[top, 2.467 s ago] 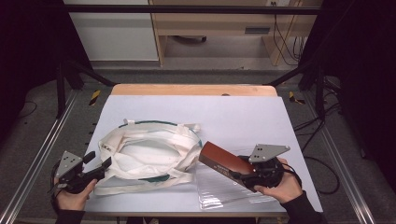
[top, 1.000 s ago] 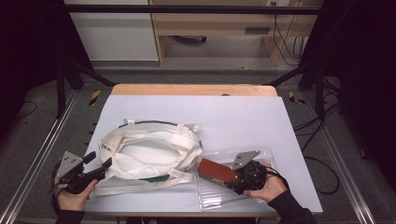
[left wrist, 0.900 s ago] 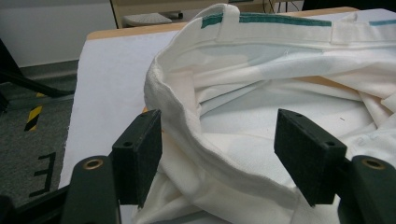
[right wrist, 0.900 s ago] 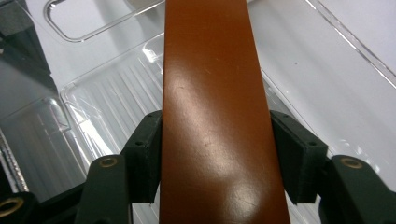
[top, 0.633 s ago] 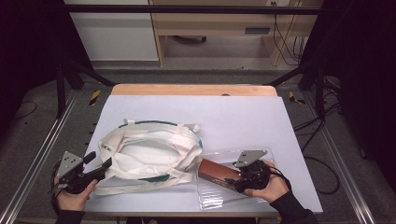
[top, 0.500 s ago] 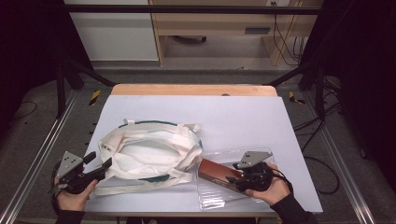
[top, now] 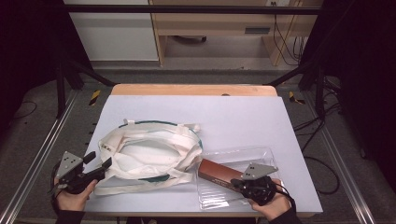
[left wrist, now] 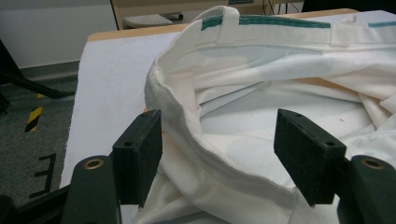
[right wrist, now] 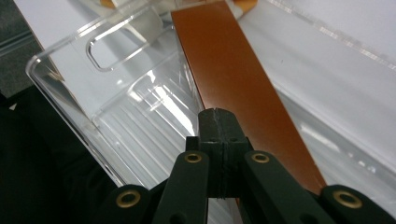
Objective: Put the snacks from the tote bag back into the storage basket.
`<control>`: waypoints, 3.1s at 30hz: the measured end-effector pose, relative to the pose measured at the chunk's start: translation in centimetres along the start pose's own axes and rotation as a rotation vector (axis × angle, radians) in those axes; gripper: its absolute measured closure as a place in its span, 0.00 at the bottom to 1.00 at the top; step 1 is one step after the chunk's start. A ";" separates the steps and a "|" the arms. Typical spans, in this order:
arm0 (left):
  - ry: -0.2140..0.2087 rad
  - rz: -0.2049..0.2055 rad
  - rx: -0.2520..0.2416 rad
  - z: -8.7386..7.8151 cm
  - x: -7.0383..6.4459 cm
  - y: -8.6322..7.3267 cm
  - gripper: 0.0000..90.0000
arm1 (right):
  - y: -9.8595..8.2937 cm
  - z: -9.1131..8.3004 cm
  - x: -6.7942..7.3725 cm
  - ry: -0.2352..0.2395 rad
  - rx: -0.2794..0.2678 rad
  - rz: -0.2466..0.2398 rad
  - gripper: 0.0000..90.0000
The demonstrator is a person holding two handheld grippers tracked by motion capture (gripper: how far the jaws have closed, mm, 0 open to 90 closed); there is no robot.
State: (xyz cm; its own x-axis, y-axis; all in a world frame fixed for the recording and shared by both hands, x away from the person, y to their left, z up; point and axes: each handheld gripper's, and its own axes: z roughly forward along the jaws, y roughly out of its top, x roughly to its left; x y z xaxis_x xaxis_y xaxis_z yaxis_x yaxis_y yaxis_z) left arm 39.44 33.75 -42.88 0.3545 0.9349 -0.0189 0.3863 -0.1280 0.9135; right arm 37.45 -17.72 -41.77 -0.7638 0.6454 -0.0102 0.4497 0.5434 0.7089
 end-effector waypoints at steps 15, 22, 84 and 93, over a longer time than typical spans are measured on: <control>-0.001 0.004 0.006 0.1 0.0 0.0 0.36 | 0.7 1.3 -0.8 -0.045 0.047 -0.002 1.00; -0.001 0.005 0.007 0.1 0.0 0.0 0.36 | 1.5 2.0 -1.2 -0.065 0.052 -0.003 1.00; -0.002 0.006 0.009 0.2 0.0 0.0 0.37 | 6.8 6.9 2.4 -0.022 0.090 -0.077 1.00; 0.004 0.008 0.014 0.2 0.0 0.0 0.37 | 7.1 7.1 2.6 -0.037 0.090 -0.089 1.00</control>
State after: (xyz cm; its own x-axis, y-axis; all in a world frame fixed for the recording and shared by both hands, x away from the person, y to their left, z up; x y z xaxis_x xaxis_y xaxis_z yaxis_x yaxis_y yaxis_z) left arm 39.61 33.70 -43.00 0.3543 0.9351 -0.0104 0.3953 -0.1397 0.9078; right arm 41.92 -8.34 -41.78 -0.7855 0.6111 -0.0973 0.4221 0.6441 0.6380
